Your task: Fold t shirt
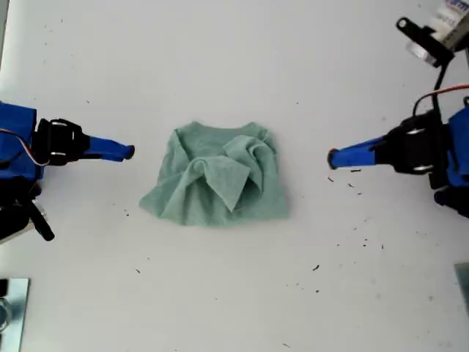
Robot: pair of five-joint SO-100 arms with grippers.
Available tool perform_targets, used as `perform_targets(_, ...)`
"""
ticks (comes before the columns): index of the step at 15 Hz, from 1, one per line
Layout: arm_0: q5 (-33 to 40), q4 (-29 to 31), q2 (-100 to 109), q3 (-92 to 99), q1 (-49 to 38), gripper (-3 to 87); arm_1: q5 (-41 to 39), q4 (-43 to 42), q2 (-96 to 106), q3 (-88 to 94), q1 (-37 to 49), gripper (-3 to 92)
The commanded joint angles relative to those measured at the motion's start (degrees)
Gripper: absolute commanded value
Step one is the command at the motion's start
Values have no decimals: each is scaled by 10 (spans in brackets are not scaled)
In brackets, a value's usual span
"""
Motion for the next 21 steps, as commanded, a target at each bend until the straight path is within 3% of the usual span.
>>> perform_targets(1,9,-15,4,7,2,90,-80,-35,-466,-419,-76,25)
perform_targets(4,9,-15,4,7,6,88,-113,-29,-712,-623,-131,25)
perform_targets(9,10,-15,4,7,8,87,-82,-65,-773,-606,-157,24)
perform_targets(11,10,-15,4,7,8,86,-107,-66,-774,-606,-129,24)
perform_targets(13,10,-15,4,7,9,85,-179,-39,-780,-599,-34,24)
perform_targets(15,10,-15,4,7,9,86,-294,-37,-802,-563,197,24)
perform_targets(17,10,-15,4,7,12,85,-374,-20,-809,-650,441,24)
perform_targets(18,10,-15,4,7,13,85,-390,51,-795,-748,509,23)
perform_targets(21,6,-15,4,5,21,86,-393,162,-588,-712,546,23)
